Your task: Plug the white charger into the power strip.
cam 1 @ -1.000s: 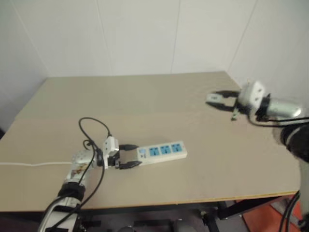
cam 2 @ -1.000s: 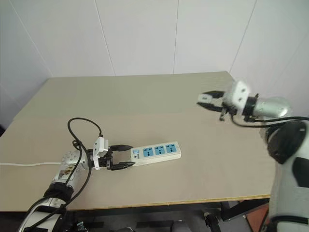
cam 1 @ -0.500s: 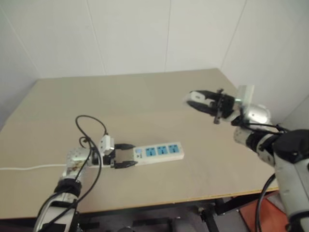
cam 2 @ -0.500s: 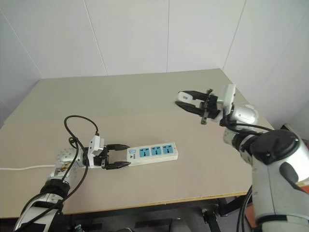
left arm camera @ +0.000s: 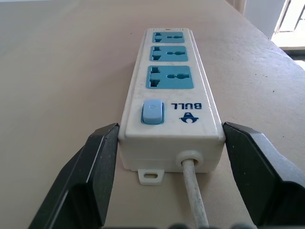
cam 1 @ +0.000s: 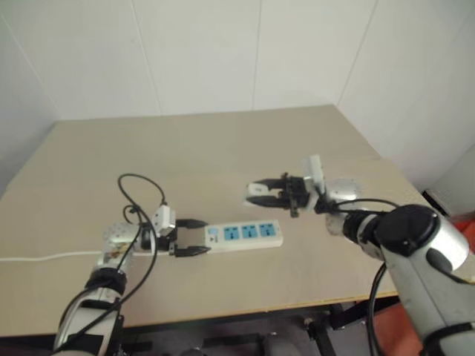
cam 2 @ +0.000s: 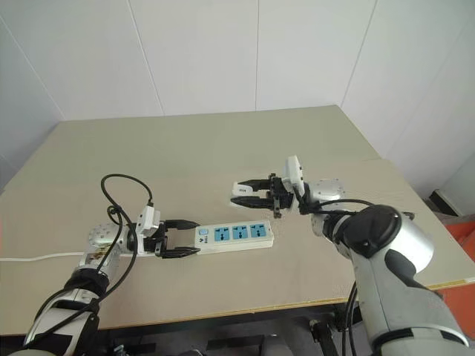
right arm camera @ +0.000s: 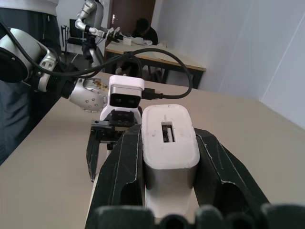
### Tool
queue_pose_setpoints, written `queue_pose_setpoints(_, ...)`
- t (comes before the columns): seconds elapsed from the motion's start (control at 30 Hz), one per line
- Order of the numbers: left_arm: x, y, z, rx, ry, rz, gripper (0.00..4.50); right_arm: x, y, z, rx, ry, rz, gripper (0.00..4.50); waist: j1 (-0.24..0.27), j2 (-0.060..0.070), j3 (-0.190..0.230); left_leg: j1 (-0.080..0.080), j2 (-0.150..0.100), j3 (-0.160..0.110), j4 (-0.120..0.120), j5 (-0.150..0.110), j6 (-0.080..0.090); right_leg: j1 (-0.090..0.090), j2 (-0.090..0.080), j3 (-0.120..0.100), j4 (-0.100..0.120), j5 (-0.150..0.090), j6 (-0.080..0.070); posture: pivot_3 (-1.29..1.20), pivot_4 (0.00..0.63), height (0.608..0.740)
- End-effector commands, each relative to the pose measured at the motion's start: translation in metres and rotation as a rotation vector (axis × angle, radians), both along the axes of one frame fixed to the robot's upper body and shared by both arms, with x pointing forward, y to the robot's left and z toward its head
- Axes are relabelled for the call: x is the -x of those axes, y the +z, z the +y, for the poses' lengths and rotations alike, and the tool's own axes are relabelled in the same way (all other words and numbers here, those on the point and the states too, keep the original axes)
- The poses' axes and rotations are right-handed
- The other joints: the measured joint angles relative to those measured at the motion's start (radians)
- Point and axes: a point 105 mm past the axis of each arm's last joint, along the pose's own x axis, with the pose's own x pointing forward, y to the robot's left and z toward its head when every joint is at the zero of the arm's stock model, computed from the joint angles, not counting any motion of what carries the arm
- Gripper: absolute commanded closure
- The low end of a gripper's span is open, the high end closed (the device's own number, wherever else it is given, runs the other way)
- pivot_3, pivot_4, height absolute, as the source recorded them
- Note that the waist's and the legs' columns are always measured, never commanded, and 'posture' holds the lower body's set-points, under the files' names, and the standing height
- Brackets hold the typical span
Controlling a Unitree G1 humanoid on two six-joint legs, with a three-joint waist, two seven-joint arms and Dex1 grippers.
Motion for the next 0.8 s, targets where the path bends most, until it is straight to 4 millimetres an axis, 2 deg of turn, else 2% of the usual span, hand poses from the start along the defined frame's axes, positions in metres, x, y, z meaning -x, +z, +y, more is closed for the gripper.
queue_pose_setpoints(0.03, 0.003, -0.009, -0.001, -0.04, -0.014, 0.013, 1.32, 0.006, -0.011, 0.01, -0.01, 0.033, 0.053, 3.39, 0.0, 0.0, 0.0, 0.0, 0.0, 0.0, 0.0, 0.0, 0.0, 0.0, 0.0, 0.0, 0.0, 0.0, 0.0, 0.0, 0.15, 0.74)
queue_pose_setpoints(0.37, 0.004, -0.009, 0.0, -0.052, -0.017, 0.009, 1.32, 0.006, -0.03, 0.026, 0.012, -0.004, 0.115, 3.39, -0.001, 0.0, 0.0, 0.0, 0.0, -0.001, 0.0, 0.0, 0.0, 0.0, 0.0, 0.0, 0.0, 0.0, 0.0, 0.0, 0.15, 0.74)
queue_pose_setpoints(0.57, 0.004, -0.009, 0.002, -0.052, -0.008, 0.004, 1.32, -0.002, -0.042, 0.029, 0.147, -0.058, 0.173, 3.39, -0.002, 0.0, 0.0, 0.0, 0.0, -0.001, 0.0, 0.0, 0.0, 0.0, 0.0, 0.0, 0.001, 0.0, 0.0, 0.0, 0.15, 0.74)
queue_pose_setpoints(0.8, 0.004, -0.011, -0.001, -0.047, -0.014, 0.003, 1.32, -0.004, -0.038, 0.033, 0.157, -0.058, 0.167, 3.39, -0.002, 0.0, 0.0, 0.0, 0.0, -0.001, 0.0, 0.0, 0.0, 0.0, 0.0, 0.0, 0.001, 0.0, 0.0, 0.0, 0.15, 0.74)
